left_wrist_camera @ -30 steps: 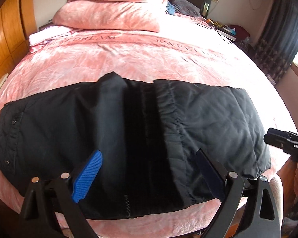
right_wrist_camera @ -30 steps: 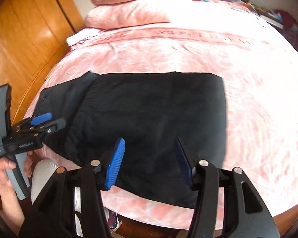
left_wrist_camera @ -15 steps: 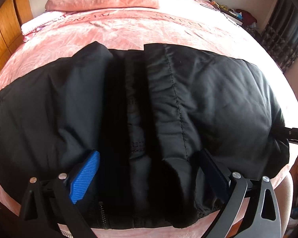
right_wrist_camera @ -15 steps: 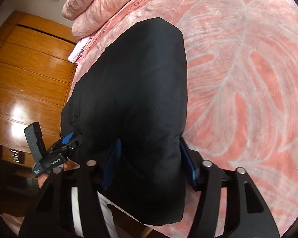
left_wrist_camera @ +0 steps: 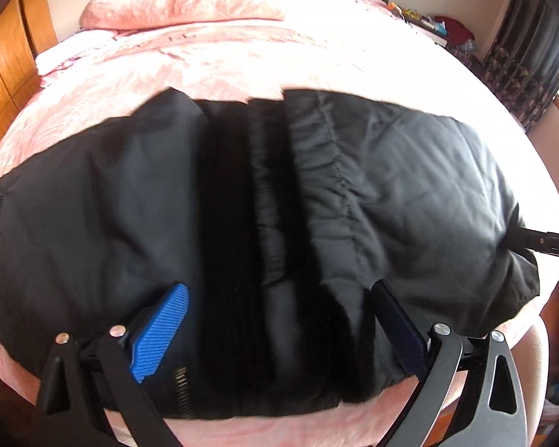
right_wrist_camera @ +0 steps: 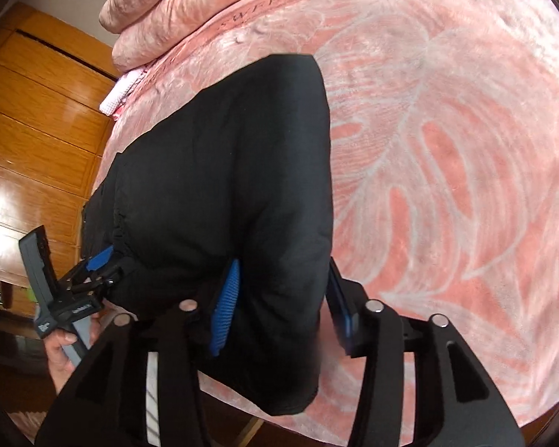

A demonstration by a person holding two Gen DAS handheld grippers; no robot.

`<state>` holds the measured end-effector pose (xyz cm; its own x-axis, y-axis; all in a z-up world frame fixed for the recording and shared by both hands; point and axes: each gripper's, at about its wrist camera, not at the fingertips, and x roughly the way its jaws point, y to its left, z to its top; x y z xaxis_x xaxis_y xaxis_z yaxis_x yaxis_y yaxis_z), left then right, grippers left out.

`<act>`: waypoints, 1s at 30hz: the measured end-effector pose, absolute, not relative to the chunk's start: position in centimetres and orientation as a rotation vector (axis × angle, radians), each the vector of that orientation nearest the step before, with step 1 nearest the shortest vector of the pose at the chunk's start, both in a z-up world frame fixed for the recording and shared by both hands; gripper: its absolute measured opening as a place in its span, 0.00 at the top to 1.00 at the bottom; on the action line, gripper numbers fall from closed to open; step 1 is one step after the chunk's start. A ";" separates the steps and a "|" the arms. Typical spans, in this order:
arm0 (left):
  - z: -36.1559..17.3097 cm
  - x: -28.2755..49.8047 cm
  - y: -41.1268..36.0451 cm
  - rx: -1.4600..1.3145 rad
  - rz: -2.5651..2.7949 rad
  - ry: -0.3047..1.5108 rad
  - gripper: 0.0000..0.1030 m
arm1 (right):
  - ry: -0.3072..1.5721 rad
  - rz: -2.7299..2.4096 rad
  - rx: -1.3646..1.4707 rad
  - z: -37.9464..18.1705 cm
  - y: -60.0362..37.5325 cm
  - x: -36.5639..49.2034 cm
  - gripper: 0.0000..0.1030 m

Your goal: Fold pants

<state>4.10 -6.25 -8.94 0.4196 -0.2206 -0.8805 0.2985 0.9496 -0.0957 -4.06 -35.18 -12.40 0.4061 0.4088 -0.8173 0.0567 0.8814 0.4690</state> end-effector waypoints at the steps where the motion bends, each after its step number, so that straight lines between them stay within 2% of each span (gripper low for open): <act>1: -8.4 3.7 -5.4 0.065 -0.332 1.083 0.04 | 1.118 0.206 0.429 -11.6 -34.9 -4.5 0.52; 6: -6.6 2.3 0.6 0.081 -0.188 1.056 0.04 | 1.006 0.203 0.284 -7.4 -31.5 -5.5 0.50; 10: -6.2 2.3 7.3 -0.045 -0.089 1.077 0.04 | 0.998 0.389 0.248 -6.4 -24.4 -4.0 0.50; 18: -7.9 1.9 19.1 -0.269 0.079 1.106 0.05 | 1.072 0.515 0.073 -8.7 -11.2 -0.1 0.52; 25: -11.5 1.8 24.5 -0.496 0.025 1.142 0.10 | 1.110 0.496 0.071 -10.5 -9.6 0.7 0.47; 28: -12.3 1.8 25.5 -0.564 -0.012 1.106 0.10 | 1.122 0.486 0.057 -11.1 -9.3 0.8 0.46; 30: -12.4 2.0 26.3 -0.617 -0.033 1.070 0.10 | 1.123 0.487 0.044 -11.3 -8.8 0.9 0.41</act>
<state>1.98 26.35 -12.40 0.4966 -0.3148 -0.8089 -0.2651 0.8324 -0.4866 0.87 -8.81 -11.30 0.3395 0.3959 -0.8532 -0.3521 0.8946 0.2750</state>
